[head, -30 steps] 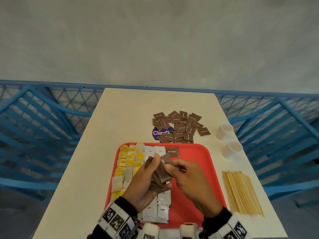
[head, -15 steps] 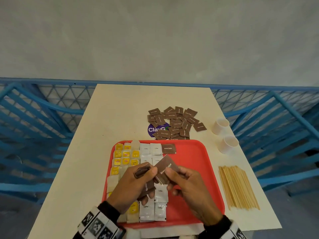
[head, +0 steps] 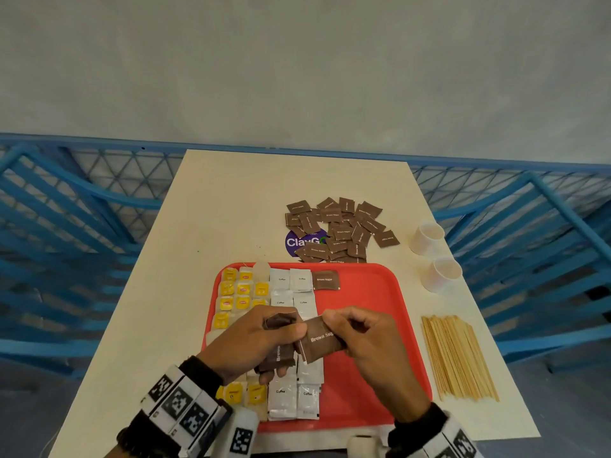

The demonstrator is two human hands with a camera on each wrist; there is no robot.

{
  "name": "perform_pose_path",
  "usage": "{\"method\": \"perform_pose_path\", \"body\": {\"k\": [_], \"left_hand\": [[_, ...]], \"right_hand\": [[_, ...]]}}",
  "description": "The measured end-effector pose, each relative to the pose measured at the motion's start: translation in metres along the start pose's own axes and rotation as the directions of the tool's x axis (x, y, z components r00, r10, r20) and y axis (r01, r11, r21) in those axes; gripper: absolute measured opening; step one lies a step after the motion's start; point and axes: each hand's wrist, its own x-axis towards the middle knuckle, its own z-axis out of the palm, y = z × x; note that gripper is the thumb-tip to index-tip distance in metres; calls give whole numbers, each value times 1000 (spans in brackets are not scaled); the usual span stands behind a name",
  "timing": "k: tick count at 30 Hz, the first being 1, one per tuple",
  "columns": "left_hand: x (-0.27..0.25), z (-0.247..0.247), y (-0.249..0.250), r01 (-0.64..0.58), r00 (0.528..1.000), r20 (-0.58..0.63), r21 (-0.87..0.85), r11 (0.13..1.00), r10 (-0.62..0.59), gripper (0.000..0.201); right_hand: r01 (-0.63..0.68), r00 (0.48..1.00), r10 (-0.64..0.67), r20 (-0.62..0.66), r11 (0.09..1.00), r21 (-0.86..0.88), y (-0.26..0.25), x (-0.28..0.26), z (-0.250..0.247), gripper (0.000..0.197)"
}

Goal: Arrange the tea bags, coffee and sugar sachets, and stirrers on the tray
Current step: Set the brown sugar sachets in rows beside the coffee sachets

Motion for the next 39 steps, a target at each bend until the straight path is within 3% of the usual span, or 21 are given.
{"method": "perform_pose_path", "body": {"k": [3, 6, 11, 14, 18, 23, 26, 30, 36, 39], "left_hand": [[5, -1, -2, -10, 1000, -2, -29, 1000, 10, 23], [10, -2, -8, 20, 999, -33, -3, 1000, -20, 26], [13, -1, -30, 111, 967, -227, -40, 993, -117, 30], [10, 5, -39, 146, 958, -238, -81, 986, -161, 32], [8, 7, -43, 185, 945, -246, -141, 973, -216, 33], [6, 6, -45, 207, 937, -250, -171, 963, -246, 32], [5, 5, -45, 204, 935, -256, -171, 964, -244, 32], [6, 0, -46, 177, 941, -257, -186, 966, -222, 32], [6, -2, -46, 143, 941, -263, -258, 956, -212, 35], [8, -4, -43, 110, 944, -245, -402, 909, -223, 29]], "right_hand": [[-96, 995, 93, 30, 992, 87, 5, 1, -6, 19], [-197, 973, 194, 123, 980, 7, 15, 5, -14, 13], [-313, 946, 297, -126, 940, -133, 59, 72, -56, 17], [-401, 910, 366, -196, 897, -184, 83, 123, -74, 22], [-414, 907, 365, -210, 864, -287, 99, 167, -78, 20], [-393, 916, 289, -277, 781, -485, 107, 186, -71, 17], [-398, 914, 260, -310, 720, -569, 110, 187, -69, 39], [-441, 884, 244, -398, 719, -537, 119, 185, -68, 39], [-452, 885, 254, -391, 675, -584, 120, 176, -62, 44], [-446, 889, 256, -380, 675, -589, 117, 173, -62, 46]]}}
